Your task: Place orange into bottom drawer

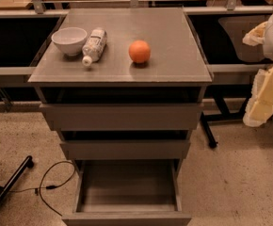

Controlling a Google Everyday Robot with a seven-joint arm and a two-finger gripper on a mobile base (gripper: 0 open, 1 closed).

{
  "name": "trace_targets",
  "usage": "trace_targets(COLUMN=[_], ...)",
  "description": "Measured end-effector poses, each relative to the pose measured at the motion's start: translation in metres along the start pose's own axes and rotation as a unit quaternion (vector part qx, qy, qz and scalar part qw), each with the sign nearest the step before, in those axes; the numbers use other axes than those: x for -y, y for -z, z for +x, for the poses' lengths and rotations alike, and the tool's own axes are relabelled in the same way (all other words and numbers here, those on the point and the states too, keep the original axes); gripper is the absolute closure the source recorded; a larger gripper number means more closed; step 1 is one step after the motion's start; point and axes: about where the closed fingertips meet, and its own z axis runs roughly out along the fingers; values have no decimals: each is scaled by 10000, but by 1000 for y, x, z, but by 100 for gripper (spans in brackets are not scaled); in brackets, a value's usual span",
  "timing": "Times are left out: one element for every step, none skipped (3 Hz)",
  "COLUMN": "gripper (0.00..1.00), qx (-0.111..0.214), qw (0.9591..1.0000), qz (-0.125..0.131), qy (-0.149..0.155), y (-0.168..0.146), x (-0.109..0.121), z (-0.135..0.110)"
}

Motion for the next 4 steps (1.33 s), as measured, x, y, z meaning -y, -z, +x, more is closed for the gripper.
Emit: trace_targets(gripper=[0,0,0,0], qx=[0,27,90,220], qw=[10000,9999,9994,9984], qz=[1,36,50,136], qy=[2,165,344,507], y=[0,3,3,9], x=[0,-3,-1,10], z=[0,-8,-22,-40])
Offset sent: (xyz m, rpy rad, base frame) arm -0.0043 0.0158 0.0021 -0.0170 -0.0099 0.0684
